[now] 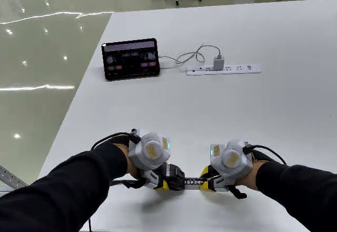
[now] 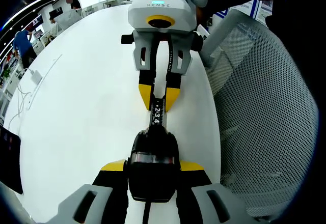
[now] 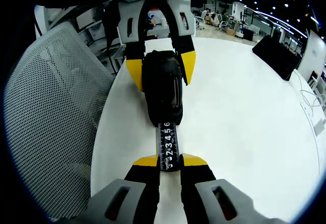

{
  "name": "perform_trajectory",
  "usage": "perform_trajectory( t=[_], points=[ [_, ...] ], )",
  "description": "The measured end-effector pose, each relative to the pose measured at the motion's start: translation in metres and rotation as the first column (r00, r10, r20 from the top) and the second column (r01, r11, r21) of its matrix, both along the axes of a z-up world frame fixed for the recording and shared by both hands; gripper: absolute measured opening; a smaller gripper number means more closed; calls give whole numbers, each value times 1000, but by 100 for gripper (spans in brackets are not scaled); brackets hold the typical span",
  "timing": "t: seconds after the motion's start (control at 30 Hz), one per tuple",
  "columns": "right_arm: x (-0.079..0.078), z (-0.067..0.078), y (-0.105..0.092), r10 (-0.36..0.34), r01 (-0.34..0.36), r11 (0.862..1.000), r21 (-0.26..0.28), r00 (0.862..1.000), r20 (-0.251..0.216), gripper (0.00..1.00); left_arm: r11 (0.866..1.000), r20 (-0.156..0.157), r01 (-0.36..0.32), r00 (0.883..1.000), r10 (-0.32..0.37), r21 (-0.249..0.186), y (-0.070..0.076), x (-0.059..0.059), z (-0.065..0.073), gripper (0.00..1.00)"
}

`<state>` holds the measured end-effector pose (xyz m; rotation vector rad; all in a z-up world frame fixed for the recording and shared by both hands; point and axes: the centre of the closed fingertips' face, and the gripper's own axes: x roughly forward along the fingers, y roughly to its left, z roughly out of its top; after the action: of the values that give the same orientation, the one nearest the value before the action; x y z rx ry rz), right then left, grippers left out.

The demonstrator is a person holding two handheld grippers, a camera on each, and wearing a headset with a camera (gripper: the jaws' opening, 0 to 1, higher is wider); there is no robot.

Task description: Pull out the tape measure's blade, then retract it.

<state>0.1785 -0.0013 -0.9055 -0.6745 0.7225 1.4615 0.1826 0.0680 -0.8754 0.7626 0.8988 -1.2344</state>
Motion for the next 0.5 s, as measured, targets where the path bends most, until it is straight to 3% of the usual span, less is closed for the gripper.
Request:
perform_trajectory(
  t=[0.5],
  points=[
    [2, 0, -9, -8, 8, 1000, -13, 1000, -6, 10, 1000, -4, -7, 1000, 7, -2, 0, 0, 0, 32]
  ],
)
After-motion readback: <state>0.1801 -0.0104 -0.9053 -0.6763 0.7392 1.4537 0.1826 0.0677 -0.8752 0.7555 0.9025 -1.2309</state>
